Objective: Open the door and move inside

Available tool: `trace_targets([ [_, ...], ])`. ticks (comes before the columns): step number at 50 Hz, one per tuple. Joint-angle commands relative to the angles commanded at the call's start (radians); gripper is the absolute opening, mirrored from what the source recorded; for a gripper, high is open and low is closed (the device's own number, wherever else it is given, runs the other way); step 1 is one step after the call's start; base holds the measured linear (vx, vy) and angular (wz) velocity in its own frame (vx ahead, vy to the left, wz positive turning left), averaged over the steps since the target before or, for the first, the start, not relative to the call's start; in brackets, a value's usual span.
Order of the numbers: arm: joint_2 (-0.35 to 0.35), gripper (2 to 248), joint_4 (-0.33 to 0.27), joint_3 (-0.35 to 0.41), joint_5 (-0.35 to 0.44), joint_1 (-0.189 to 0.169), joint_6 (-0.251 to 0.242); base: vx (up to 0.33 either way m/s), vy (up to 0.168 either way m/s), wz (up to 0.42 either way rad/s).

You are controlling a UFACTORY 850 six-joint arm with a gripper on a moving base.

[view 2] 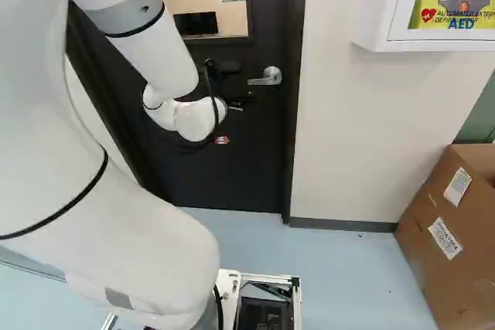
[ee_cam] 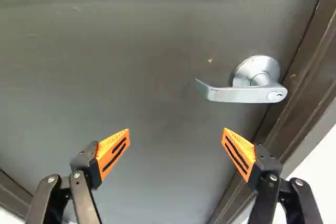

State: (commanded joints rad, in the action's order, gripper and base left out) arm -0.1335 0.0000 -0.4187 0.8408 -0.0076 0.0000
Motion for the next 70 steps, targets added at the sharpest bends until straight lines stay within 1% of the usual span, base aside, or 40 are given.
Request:
trace_targets([
  [24, -0.048, 247, 0.000, -0.011, 0.000, 0.000, 0.000, 0.000, 0.000, 0.000],
  [42, -0.070, 247, 0.000, -0.033, 0.000, -0.007, 0.000, 0.000, 0.000, 0.000],
  [56, -0.066, 247, 0.000, -0.066, 0.000, -0.021, 0.000, 0.000, 0.000, 0.000],
  [70, -0.031, 247, 0.000, -0.104, 0.000, -0.038, 0.000, 0.000, 0.000, 0.000],
])
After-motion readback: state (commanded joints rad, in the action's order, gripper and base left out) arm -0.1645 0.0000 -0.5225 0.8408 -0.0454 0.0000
